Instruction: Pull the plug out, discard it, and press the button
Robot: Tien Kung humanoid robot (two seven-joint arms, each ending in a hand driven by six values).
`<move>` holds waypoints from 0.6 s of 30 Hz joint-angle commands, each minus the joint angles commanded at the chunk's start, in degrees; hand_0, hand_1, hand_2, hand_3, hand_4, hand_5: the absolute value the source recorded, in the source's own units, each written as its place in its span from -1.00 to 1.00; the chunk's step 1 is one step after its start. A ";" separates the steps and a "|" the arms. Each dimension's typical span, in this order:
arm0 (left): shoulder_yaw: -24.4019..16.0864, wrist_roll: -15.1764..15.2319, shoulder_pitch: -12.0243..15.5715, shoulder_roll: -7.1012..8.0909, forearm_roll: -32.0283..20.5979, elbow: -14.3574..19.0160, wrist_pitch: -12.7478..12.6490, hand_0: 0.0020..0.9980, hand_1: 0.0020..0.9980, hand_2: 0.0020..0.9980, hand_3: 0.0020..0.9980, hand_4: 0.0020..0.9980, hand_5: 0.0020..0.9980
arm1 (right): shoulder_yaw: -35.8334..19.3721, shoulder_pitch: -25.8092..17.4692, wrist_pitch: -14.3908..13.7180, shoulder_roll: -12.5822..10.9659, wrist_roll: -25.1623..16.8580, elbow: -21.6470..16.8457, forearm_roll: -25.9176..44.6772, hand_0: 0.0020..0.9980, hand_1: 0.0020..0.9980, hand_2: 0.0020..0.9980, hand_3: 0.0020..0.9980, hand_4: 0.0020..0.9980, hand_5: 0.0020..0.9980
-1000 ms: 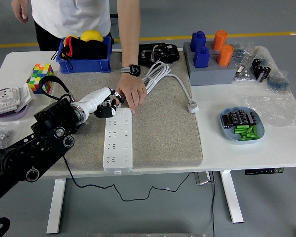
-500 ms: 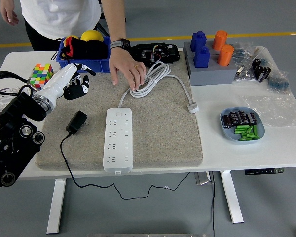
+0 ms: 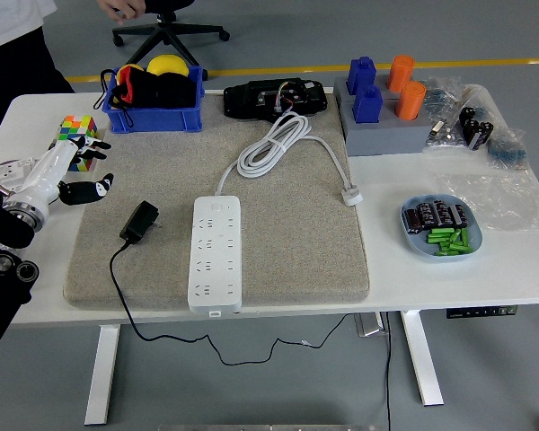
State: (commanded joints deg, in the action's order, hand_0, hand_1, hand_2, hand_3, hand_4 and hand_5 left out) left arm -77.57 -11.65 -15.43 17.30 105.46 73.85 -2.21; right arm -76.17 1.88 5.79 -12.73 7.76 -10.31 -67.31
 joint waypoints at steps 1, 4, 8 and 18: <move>-0.67 0.06 0.32 -0.11 0.09 0.13 0.06 0.65 0.62 0.53 0.58 0.25 -1.00 | 0.12 0.04 0.01 -0.02 -0.05 0.00 0.07 0.62 0.36 0.33 0.35 0.56 0.34; -2.71 0.12 1.19 -0.43 0.62 0.46 1.11 0.65 0.60 0.51 0.59 0.26 -1.00 | 0.49 0.16 0.03 -0.13 -0.22 0.00 0.28 0.62 0.36 0.33 0.35 0.56 0.34; -3.44 -0.17 1.46 -0.36 0.80 0.14 1.68 0.65 0.60 0.51 0.59 0.26 -1.00 | 0.66 0.32 0.01 -0.28 -0.18 0.00 0.25 0.62 0.36 0.33 0.35 0.56 0.34; -5.96 -0.64 2.11 -1.51 1.14 0.49 2.75 0.63 0.57 0.47 0.61 0.26 -1.00 | 1.19 0.63 0.02 -0.39 -0.13 0.00 0.38 0.62 0.36 0.33 0.35 0.56 0.34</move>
State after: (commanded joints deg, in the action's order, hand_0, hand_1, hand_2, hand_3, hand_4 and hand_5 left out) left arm -83.52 -12.29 -13.32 15.80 106.59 74.34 0.54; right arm -74.97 2.52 5.81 -13.12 7.63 -10.31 -66.94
